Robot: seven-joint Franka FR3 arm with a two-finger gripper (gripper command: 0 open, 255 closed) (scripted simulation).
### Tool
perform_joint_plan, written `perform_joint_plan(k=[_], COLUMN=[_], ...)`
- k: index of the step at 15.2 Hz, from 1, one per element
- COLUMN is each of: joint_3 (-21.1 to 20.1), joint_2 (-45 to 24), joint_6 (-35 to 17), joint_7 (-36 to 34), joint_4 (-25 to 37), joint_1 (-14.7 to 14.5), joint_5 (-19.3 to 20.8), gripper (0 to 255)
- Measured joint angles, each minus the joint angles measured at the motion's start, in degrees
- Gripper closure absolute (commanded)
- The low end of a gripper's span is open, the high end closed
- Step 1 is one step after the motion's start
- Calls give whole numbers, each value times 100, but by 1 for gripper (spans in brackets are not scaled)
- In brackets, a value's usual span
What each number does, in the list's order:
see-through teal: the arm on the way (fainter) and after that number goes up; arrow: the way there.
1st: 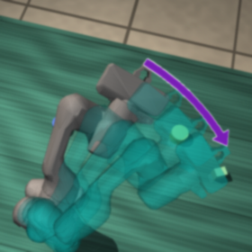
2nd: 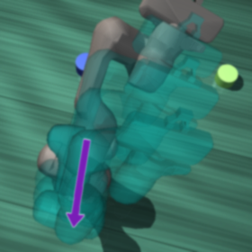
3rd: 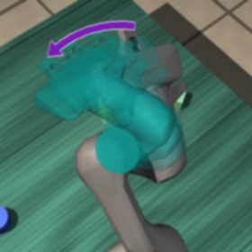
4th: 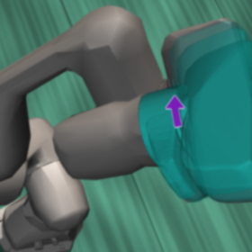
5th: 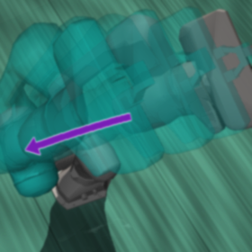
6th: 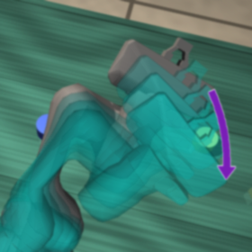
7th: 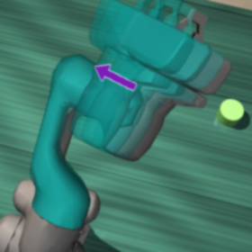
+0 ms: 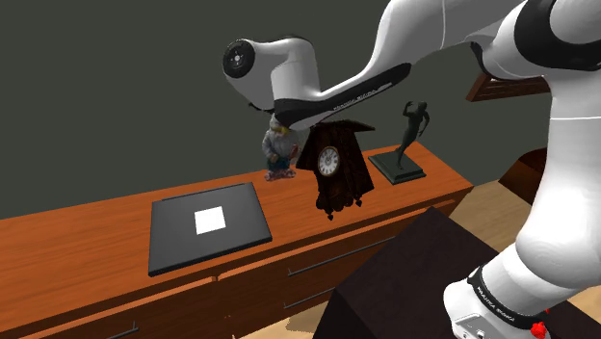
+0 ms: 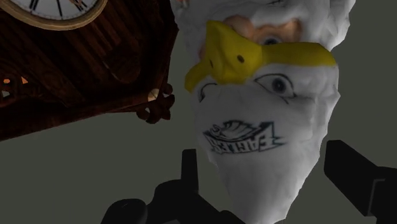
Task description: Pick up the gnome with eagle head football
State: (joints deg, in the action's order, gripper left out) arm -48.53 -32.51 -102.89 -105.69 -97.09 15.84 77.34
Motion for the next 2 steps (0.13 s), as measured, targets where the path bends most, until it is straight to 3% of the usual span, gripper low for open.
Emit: perform_joint_plan(k=[2], joint_3=[-33], joint_2=[62], joint_6=[28], joint_7=[75], joint_4=[29], joint_1=[21], joint_5=[-57], gripper=[255])
